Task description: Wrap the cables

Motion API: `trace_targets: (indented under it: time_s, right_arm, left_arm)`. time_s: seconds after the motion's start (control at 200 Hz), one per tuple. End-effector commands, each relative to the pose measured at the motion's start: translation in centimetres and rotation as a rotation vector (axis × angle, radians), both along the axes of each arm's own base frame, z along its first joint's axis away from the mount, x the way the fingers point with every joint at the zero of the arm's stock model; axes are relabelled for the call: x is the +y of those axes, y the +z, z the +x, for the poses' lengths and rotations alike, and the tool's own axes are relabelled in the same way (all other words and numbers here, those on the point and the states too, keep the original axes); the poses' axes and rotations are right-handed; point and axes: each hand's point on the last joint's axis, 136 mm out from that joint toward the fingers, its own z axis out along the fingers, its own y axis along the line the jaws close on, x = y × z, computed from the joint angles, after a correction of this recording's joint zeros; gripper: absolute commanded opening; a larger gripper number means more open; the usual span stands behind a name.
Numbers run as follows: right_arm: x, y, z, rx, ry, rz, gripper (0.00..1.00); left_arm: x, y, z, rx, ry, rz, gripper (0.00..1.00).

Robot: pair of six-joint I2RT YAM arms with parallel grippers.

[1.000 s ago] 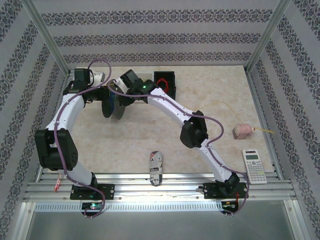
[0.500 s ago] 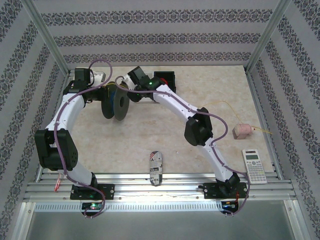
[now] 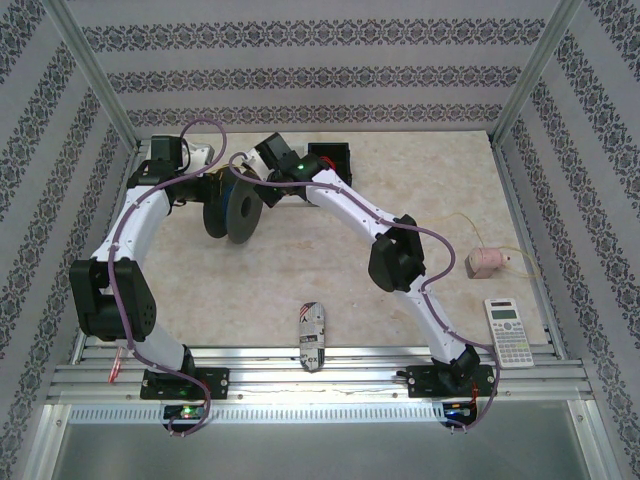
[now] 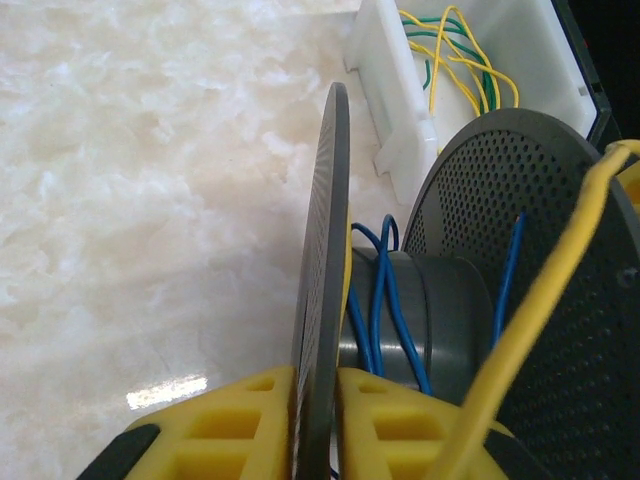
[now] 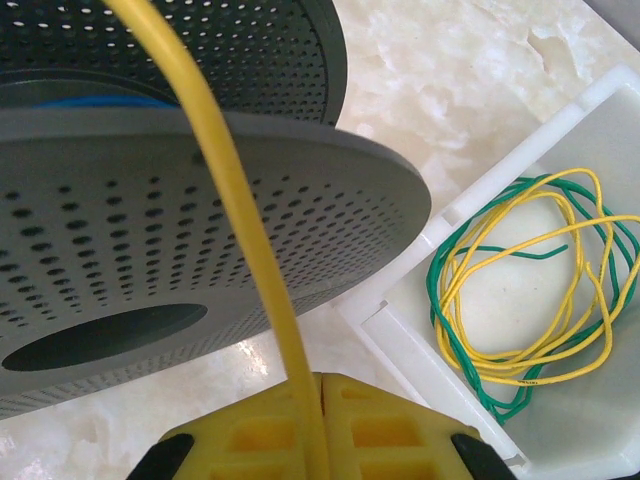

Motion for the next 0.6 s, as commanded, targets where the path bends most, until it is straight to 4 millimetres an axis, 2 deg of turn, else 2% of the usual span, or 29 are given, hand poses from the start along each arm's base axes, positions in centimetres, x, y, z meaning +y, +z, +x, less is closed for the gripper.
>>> trace_targets:
  time_s: [0.0,0.24,0.595]
  right_arm:
    - [-0.1,0.4,0.8,-0.011,-0.010,0.016,0.00]
    - [0.2,0.1,0.5,0.005,-0.003,0.022,0.00]
    - [0.0,-1.2,-0.3,0.036,0.009,-0.004,0.00]
  left_arm:
    - [-0.1,1.6,-0.5,-0.018,-0.016,0.008,0.23]
    - [-0.1,1.8,-1.0,-0.013,-0.021,0.015,0.35]
    - [0.1,1.9,-2.3,-0.014,-0.012,0.027,0.35]
